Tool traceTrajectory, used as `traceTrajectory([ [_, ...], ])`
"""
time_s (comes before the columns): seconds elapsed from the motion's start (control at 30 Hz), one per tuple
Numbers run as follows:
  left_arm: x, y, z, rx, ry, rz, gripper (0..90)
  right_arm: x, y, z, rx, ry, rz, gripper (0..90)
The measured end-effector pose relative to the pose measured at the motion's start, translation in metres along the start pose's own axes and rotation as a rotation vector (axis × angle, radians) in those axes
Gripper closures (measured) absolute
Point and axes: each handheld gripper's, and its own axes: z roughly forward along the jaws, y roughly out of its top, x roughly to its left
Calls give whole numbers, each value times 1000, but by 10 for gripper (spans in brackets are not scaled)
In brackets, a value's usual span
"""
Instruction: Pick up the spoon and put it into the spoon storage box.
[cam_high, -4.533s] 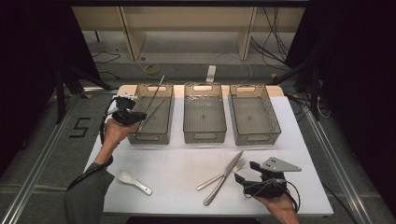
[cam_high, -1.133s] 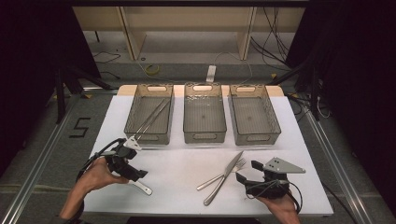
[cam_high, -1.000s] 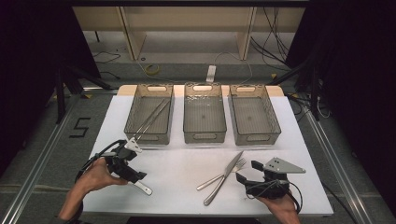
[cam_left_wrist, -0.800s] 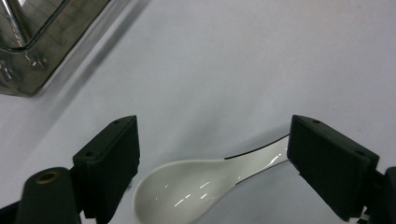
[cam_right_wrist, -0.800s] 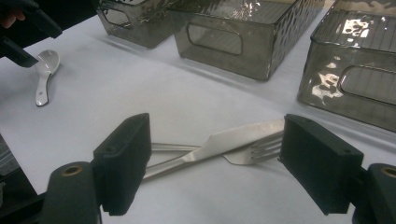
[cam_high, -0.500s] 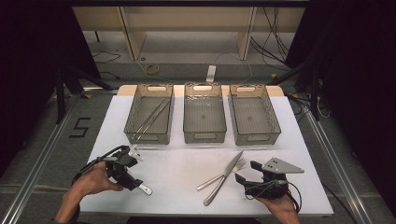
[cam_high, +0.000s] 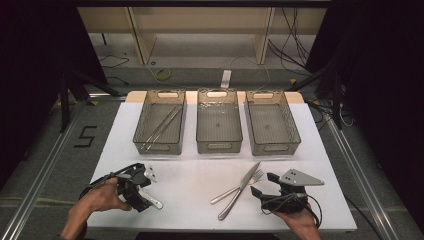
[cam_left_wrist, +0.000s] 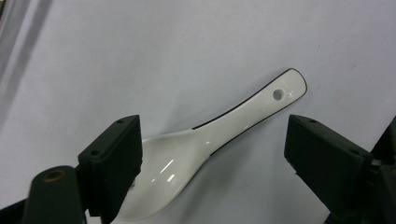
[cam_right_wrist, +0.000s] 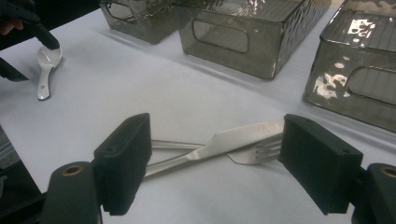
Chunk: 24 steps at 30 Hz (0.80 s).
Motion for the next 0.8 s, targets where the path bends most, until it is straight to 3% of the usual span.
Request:
traceTrajectory([
  [0.43, -4, 4, 13, 48, 34, 62, 279, 0, 0, 0, 5, -3, 0, 258],
  [0.57, -6, 5, 15, 74, 48, 98, 318, 0, 0, 0, 7, -4, -1, 258],
  [0.8, -5, 6, 15, 50, 30, 117, 400, 0, 0, 0, 9, -3, -2, 258],
])
